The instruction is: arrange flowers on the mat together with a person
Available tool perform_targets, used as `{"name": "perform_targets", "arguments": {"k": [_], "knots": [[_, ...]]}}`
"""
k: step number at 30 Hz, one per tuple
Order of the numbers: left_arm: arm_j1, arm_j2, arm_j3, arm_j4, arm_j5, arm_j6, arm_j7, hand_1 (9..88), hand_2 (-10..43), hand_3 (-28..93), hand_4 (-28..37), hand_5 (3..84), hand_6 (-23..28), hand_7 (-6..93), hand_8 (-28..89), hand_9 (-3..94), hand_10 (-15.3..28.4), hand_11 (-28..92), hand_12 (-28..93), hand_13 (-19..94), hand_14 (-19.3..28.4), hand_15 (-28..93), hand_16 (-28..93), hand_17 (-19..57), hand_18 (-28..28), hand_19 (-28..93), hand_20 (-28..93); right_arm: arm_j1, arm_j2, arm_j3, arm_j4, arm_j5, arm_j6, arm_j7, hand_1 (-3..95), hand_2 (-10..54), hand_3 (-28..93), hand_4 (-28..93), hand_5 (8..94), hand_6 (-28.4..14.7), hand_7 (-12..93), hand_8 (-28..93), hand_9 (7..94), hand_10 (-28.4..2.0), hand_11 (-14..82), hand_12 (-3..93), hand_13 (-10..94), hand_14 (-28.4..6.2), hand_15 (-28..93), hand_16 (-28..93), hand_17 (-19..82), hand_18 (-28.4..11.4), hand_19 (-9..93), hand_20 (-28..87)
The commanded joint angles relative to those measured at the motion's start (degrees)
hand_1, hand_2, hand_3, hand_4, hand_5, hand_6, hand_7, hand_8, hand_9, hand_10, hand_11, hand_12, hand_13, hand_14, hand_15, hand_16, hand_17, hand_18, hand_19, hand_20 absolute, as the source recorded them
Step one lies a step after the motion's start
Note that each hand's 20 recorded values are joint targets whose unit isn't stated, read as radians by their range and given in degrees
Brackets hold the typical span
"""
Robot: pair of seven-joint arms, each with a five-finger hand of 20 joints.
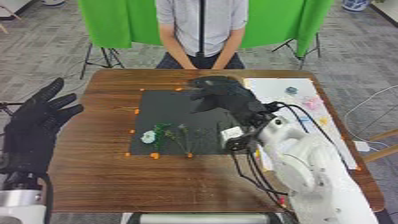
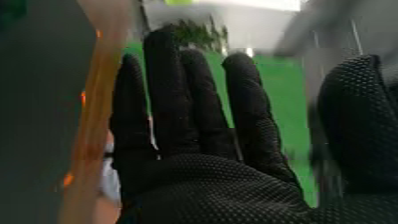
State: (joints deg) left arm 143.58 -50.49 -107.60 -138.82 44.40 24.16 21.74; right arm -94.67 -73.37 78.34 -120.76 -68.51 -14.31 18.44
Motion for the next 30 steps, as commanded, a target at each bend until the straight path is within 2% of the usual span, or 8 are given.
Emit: {"name": "perform_targets", "arguments": {"k": [1,4,7,11,14,24,28,30], "knots": [[1.43,-0.37,0.44,0.75,-1.04,0.50,0.82,15.4,5.3,75,-28.3,34.0,5.9,12.4,-10,31.0,18.3,24,9,22,26.8,53,-12,-11.1,21.2,47,9,-13.26,4.01,15.29,-0.75,7.24,2.33,-4.96,26.2,2.2,71,-27,47.2,-2.3,14,-11,46.9,-18.0,16.3,14.3,41,-18.1,50,6,12,-20.5,59,11],[1.45,-0.30,0.81,1.09,-1.45,0.57,1.03,15.3,5.4,75,-28.3,33.7,5.6,12.0,-10,30.5,17.9,23,9,22,26.5,52,-12,-11.1,21.0,46,9,-16.29,4.04,18.24,-0.80,11.54,4.28,-6.54,25.1,2.4,71,-27,44.7,-1.5,13,-11,44.6,-17.6,13.6,14.3,39,-18.8,45,7,11,-20.6,56,12],[1.60,-0.88,0.98,1.41,-1.82,0.98,-0.69,15.3,5.4,75,-28.3,33.4,5.4,12.0,-10,30.0,17.5,22,9,22,26.3,51,-11,-11.1,20.9,46,9,-19.35,3.79,20.11,-1.13,14.82,7.07,-7.92,24.2,2.6,71,-27,43.2,-1.3,12,-11,43.1,-17.7,12.2,14.4,36,-19.3,42,7,10,-20.8,54,12],[2.99,-1.12,0.80,1.32,-2.26,1.56,0.65,16.2,6.1,75,-28.3,33.4,5.3,12.1,-10,29.9,17.8,22,9,22,26.3,51,-11,-11.2,20.9,46,9,-22.99,3.82,21.77,-2.08,16.18,9.92,-10.49,23.4,2.9,72,-27,42.3,-1.1,12,-10,42.3,-17.8,11.5,14.5,35,-19.7,41,8,9,-20.8,53,13],[3.44,-1.28,0.57,1.09,-2.67,1.76,0.20,16.2,6.2,75,-28.3,33.5,5.3,12.3,-10,30.5,18.1,23,9,22,26.4,51,-10,-11.2,20.9,46,9,-24.95,3.42,22.77,-2.72,16.14,11.42,-10.42,23.3,3.0,72,-27,42.2,-1.0,12,-10,42.3,-17.7,11.5,14.7,35,-19.7,40,9,9,-20.8,52,13],[2.80,-1.58,1.01,0.74,-2.07,1.71,-1.49,17.1,6.9,76,-28.3,33.5,5.5,12.6,-10,31.4,18.8,24,9,22,26.6,53,-11,-11.1,20.9,47,9,-27.20,1.18,23.24,-3.65,15.34,13.05,-10.99,23.6,3.0,73,-27,42.7,-0.8,13,-11,43.5,-17.3,12.4,14.9,36,-19.3,41,10,9,-20.8,52,15],[3.04,-0.50,1.19,0.49,-3.01,3.02,-0.11,17.5,7.1,76,-28.3,33.6,5.7,12.8,-10,31.7,19.0,24,9,22,26.6,53,-11,-11.0,20.9,47,9,-26.89,0.80,24.03,-3.27,18.11,11.27,-10.30,23.7,3.0,73,-27,42.8,-0.8,13,-11,43.7,-17.4,12.4,14.7,36,-19.2,41,10,9,-20.7,52,15],[3.02,-0.48,1.10,0.33,-2.52,2.60,-0.02,17.5,7.1,76,-28.3,33.7,5.8,12.8,-10,31.8,19.0,24,9,22,26.7,53,-11,-10.9,20.9,48,10,-26.74,0.53,24.08,-3.14,18.44,10.75,-10.31,23.7,3.0,73,-27,42.8,-0.8,13,-11,43.8,-17.3,12.3,14.7,36,-19.2,41,10,9,-20.7,52,15]]}}
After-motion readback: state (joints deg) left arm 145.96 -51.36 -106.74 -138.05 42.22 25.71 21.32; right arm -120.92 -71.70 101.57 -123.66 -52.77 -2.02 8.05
